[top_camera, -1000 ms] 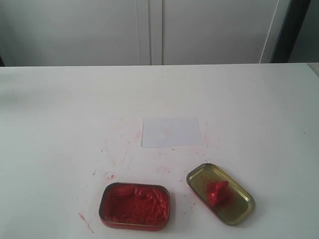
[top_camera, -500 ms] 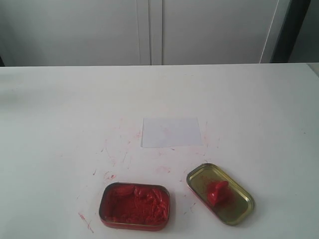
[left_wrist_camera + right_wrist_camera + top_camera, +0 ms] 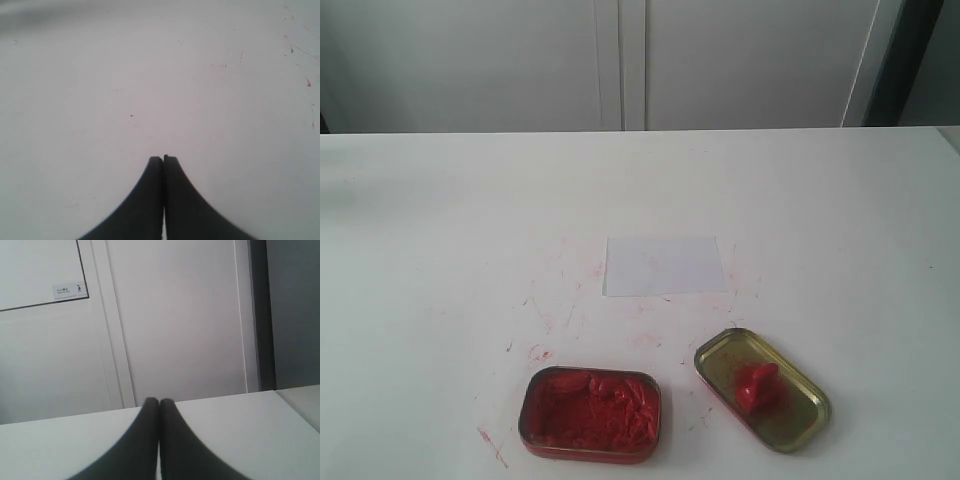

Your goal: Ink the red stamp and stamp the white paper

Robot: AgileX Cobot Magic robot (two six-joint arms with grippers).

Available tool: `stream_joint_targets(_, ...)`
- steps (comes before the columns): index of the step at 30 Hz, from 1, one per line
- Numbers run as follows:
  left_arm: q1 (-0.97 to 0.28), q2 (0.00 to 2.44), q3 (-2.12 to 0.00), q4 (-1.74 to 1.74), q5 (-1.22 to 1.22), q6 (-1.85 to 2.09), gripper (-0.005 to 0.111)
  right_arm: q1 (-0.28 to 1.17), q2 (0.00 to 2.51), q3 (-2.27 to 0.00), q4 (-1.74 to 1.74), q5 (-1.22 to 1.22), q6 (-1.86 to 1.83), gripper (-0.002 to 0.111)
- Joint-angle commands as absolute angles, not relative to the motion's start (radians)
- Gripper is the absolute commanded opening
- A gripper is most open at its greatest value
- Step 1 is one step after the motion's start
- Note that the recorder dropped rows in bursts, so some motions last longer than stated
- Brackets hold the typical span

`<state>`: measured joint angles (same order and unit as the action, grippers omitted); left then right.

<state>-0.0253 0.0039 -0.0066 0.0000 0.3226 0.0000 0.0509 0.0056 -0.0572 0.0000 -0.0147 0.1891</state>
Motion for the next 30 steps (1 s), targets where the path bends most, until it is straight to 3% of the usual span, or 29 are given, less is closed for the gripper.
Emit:
stream_joint_targets(1, -0.023, 0.000, 0.000, -0.006, 0.330, 0.000, 0.000, 0.050, 0.000, -0.131, 0.000, 0.069, 0.151, 0.000)
stream_joint_targets(11, -0.023, 0.000, 0.000, -0.006, 0.330, 0.000, 0.000, 0.050, 0.140, -0.260, 0.000, 0.184, 0.149, 0.000)
stream_joint_targets(21, -0.023, 0.000, 0.000, -0.006, 0.330, 0.000, 0.000, 0.050, 0.464, -0.466, 0.000, 0.357, 0.130, 0.000)
stream_joint_targets(30, -0.023, 0.000, 0.000, -0.006, 0.330, 0.000, 0.000, 0.050, 0.922, -0.727, 0.000, 0.640, 0.034, 0.000)
